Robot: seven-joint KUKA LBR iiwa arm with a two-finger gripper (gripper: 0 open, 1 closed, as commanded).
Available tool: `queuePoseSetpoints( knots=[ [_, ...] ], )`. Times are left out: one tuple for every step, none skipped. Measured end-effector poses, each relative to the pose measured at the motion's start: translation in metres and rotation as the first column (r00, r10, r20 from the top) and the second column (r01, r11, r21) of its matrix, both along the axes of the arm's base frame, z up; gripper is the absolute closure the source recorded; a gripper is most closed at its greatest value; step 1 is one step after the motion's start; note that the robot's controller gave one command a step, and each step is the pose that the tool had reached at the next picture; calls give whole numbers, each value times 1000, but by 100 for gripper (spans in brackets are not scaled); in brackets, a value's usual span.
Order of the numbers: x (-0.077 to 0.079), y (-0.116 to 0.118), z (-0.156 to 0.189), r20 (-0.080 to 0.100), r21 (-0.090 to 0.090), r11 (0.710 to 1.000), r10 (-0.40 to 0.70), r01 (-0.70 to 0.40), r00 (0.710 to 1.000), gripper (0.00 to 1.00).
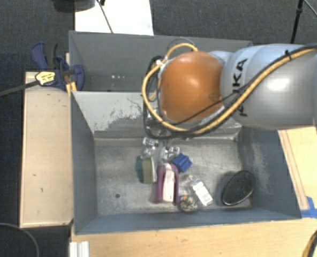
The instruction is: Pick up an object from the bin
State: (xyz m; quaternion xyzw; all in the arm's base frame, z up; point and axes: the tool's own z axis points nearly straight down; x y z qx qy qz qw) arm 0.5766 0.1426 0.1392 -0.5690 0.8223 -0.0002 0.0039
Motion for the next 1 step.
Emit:
queuePoseSetpoints(
  knots=[
    [-10,-27,39,-2,-3,952,305,-305,952,100]
  ],
)
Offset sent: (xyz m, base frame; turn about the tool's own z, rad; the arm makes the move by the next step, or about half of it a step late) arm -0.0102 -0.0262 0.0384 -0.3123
